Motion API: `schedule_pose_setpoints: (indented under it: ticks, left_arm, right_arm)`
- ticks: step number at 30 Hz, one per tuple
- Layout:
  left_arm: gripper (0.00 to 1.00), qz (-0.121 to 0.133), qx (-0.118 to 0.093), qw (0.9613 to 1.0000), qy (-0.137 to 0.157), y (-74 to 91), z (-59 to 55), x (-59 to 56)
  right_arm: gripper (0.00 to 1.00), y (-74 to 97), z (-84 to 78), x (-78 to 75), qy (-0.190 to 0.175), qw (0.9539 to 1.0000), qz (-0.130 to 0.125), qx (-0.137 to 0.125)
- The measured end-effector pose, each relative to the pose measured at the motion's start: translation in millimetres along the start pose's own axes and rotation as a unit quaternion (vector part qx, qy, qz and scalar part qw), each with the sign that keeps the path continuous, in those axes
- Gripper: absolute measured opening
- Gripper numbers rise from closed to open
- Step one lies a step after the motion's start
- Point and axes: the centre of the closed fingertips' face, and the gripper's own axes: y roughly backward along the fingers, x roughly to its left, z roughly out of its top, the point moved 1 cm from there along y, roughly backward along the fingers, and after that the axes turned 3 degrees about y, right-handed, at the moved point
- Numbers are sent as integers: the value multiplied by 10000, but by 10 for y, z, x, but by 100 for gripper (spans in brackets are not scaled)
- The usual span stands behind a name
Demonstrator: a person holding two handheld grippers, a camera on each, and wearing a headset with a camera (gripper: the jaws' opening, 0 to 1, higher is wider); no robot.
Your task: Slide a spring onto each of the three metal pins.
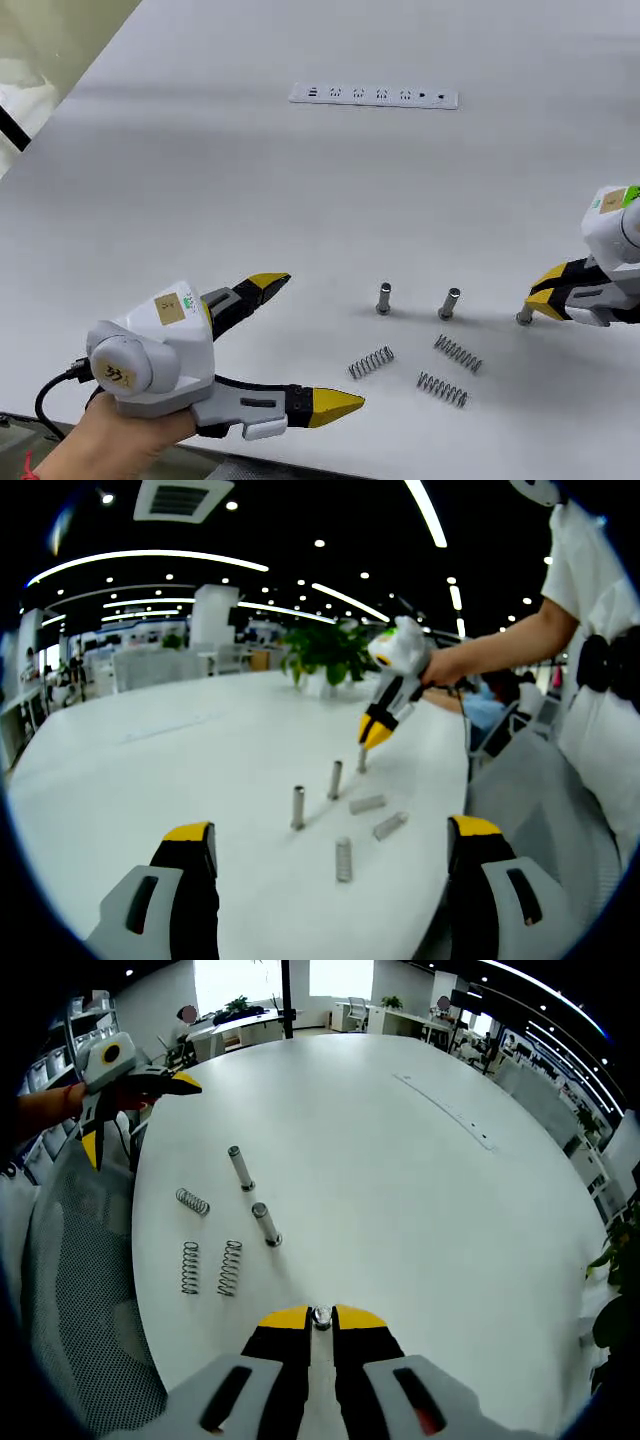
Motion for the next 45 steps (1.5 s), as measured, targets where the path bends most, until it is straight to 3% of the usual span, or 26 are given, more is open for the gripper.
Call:
schedule_pose_setpoints:
  ticks: [13,45]
  left_arm:
    - [97,-25,3,10000,-3,-18,4,-19]
    - [97,-23,-44,10000,34,-32,15,-20]
  right_arm:
    - [9,-1,-38,-18,-78,9999,-26,-64]
    - [9,7,47,35,-157,9998,-1,-153]
